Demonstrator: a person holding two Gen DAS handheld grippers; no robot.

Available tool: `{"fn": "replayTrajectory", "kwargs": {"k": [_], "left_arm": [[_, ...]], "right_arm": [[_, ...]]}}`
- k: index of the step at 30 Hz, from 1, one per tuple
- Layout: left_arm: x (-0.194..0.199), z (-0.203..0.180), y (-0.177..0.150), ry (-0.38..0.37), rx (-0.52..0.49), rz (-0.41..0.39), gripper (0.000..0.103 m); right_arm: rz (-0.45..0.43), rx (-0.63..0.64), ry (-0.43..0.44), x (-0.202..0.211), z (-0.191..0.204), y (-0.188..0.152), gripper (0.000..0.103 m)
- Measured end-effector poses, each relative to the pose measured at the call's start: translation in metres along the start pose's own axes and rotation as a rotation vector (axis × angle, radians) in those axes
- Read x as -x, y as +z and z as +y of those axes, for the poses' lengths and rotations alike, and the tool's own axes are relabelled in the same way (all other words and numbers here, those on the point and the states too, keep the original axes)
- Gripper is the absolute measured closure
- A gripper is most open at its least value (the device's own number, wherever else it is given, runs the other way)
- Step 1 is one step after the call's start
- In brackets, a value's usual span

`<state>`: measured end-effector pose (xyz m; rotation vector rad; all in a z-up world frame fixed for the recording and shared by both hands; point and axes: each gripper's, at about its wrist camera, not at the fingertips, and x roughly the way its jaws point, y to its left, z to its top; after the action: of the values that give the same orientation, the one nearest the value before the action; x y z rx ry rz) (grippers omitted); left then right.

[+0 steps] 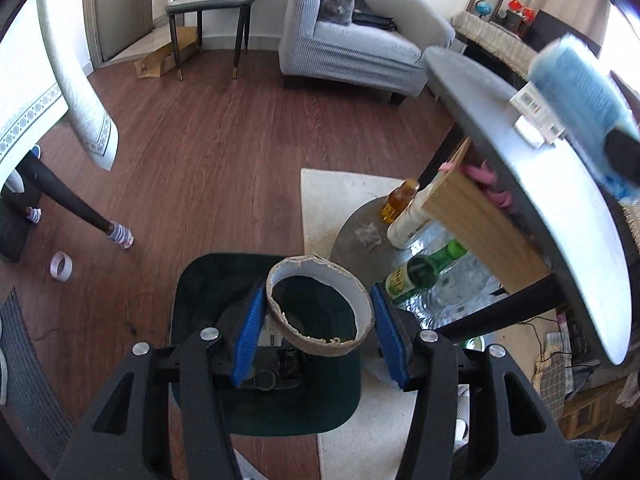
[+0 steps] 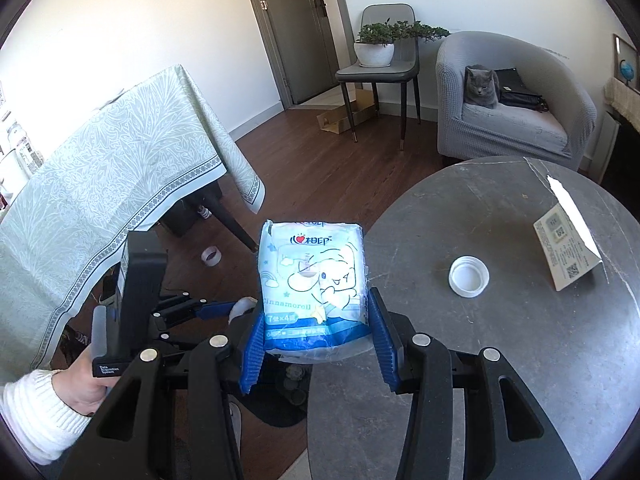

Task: Collect trash
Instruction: 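Carry tape core with left tool while right tool carries wipes pack to bin, then open left tool over bin dropping tape core while right tool lowers wipes pack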

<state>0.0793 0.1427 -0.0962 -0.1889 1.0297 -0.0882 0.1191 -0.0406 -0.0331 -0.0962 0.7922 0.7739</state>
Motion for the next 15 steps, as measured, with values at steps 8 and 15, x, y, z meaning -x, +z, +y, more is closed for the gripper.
{"fn": "replayTrajectory", "kwargs": {"k": [8, 15], "left_arm": [[-0.026, 0.017, -0.022, 0.038, -0.009, 0.080, 0.048], [-0.038, 0.040, -0.033, 0.061, 0.023, 0.127, 0.048]], "right_arm": [[0.012, 0.023, 0.030, -0.017, 0.018, 0.006, 0.056], [0.043, 0.049, 0.039, -0.037, 0.035, 0.008, 0.056]]}}
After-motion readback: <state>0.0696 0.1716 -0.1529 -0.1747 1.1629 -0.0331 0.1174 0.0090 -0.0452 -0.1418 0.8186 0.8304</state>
